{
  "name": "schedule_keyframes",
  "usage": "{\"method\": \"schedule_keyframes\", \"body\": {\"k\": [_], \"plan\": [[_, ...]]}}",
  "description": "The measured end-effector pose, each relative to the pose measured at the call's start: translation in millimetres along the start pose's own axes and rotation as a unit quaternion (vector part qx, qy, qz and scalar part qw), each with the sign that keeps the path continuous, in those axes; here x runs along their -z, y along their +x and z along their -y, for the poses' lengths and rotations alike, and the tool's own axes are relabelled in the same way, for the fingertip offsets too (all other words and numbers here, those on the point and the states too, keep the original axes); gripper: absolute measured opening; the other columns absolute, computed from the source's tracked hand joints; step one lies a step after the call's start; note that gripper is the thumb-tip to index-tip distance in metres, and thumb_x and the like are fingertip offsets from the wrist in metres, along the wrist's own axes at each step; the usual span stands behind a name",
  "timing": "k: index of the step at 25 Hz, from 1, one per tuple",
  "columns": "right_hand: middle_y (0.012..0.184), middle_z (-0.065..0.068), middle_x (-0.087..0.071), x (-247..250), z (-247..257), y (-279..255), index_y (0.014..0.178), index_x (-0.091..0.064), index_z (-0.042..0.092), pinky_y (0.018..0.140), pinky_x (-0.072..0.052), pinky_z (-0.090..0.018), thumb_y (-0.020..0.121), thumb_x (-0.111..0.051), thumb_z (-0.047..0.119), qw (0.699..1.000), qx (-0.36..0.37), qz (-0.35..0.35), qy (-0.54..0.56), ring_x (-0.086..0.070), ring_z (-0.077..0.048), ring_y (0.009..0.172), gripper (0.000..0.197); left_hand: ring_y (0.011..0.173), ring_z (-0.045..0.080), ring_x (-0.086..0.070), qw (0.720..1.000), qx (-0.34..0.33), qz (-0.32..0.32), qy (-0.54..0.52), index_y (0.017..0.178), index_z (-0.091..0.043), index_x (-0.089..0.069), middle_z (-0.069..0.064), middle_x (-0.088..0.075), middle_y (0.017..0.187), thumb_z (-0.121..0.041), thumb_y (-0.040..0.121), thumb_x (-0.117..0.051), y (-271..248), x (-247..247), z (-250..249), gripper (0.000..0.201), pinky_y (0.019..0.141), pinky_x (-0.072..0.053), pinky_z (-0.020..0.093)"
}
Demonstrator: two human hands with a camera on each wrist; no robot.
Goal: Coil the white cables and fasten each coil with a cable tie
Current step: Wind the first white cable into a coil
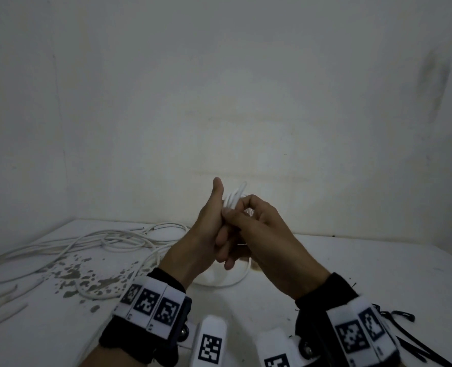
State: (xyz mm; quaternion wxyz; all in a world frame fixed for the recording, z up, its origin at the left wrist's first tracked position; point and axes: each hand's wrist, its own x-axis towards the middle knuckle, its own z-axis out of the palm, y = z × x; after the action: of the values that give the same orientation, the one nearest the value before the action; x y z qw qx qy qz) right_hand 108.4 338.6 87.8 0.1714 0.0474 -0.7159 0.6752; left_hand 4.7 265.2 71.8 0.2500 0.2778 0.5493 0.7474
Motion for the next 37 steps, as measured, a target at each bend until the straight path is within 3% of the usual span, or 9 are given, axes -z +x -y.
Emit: {"method": "schedule_keyframes", "body": {"k": [3,6,9,11,14,16,19,26,37], "plan": [[0.062,-0.015,-0.063,6,3,-1,0.1,-0.052,-0.003,0.044,-0.049,-0.031,0.098,-0.061,0.021,0.999,0.003,-0.028,-0.039,-0.056,-0.027,0.046,0.026,0.032,0.012,-0.044,0.999,-0.023,0.003,0.037,0.046,-0.02,-0.064,0.002,-0.041,0.034,-0.075,0.091,-0.013,-7,-7,-5,0.087,0.04,-0.038,0.02],[0.068,-0.015,-0.071,8,1,0,0.094,-0.056,0.005,0.041,-0.049,-0.03,0.087,-0.075,0.022,0.984,0.042,-0.119,-0.129,-0.058,-0.021,0.043,0.027,0.049,0.01,-0.059,0.996,-0.046,0.002,0.081,0.052,-0.023,-0.072,0.0,-0.062,0.052,-0.074,0.09,-0.007,-9,-10,-9,0.09,0.057,-0.046,0.021],[0.089,-0.013,-0.069,12,-3,4,0.106,-0.051,0.023,0.048,-0.058,-0.035,0.077,-0.081,0.025,0.972,0.037,-0.192,-0.132,-0.069,-0.025,0.065,0.041,0.07,0.017,-0.058,0.986,-0.062,-0.018,0.152,0.061,-0.03,-0.073,0.007,-0.061,0.071,-0.087,0.075,-0.015,-7,-14,-6,0.082,0.073,-0.042,0.027],[0.101,-0.007,-0.064,17,-7,8,0.118,-0.047,0.035,0.065,-0.063,-0.042,0.075,-0.082,0.029,0.974,0.014,-0.193,-0.116,-0.071,-0.027,0.084,0.055,0.069,0.017,-0.055,0.978,-0.064,-0.055,0.19,0.057,-0.033,-0.071,0.007,-0.059,0.069,-0.086,0.072,-0.019,-7,-17,-5,0.076,0.07,-0.042,0.03],[0.116,0.004,-0.06,24,-10,9,0.116,-0.056,0.042,0.074,-0.055,-0.026,0.078,-0.08,0.036,0.97,0.045,-0.174,-0.164,-0.063,-0.013,0.103,0.046,0.066,0.015,-0.052,0.973,-0.068,-0.077,0.206,0.056,-0.034,-0.071,0.002,-0.057,0.066,-0.073,0.088,-0.023,-7,-19,-5,0.069,0.062,-0.04,0.026],[0.118,0.006,-0.057,25,-10,10,0.114,-0.059,0.042,0.068,-0.049,-0.013,0.082,-0.076,0.041,0.961,0.069,-0.156,-0.216,-0.059,-0.008,0.106,0.037,0.066,0.016,-0.049,0.98,-0.068,-0.071,0.174,0.061,-0.029,-0.07,0.003,-0.053,0.07,-0.063,0.094,-0.033,-7,-14,-6,0.06,0.061,-0.038,0.027],[0.118,0.006,-0.047,27,-11,10,0.116,-0.055,0.043,0.067,-0.037,-0.007,0.086,-0.072,0.041,0.926,0.085,-0.147,-0.338,-0.049,-0.008,0.108,0.034,0.043,0.012,-0.03,0.993,-0.061,-0.029,0.097,0.072,-0.016,-0.055,-0.002,-0.034,0.049,-0.051,0.095,-0.045,-5,0,-6,0.042,0.046,-0.027,0.023],[0.085,0.008,-0.061,37,-11,12,0.094,-0.065,0.025,0.061,-0.041,-0.004,0.088,-0.071,0.023,0.878,0.172,-0.224,-0.388,-0.054,0.0,0.07,0.009,0.035,0.011,-0.015,0.997,-0.055,0.048,0.023,0.058,-0.015,-0.048,-0.004,-0.021,0.04,-0.04,0.093,-0.03,-1,13,-10,0.047,0.039,-0.014,0.021],[0.08,0.003,-0.07,41,1,10,0.086,-0.07,0.022,0.059,-0.052,-0.023,0.089,-0.069,0.022,0.935,0.08,-0.166,-0.302,-0.065,-0.011,0.07,0.002,0.041,0.01,-0.022,0.979,-0.102,0.042,0.171,0.063,-0.014,-0.045,-0.005,-0.028,0.047,-0.023,0.101,-0.047,-2,14,-10,0.039,0.042,-0.023,0.023]]}}
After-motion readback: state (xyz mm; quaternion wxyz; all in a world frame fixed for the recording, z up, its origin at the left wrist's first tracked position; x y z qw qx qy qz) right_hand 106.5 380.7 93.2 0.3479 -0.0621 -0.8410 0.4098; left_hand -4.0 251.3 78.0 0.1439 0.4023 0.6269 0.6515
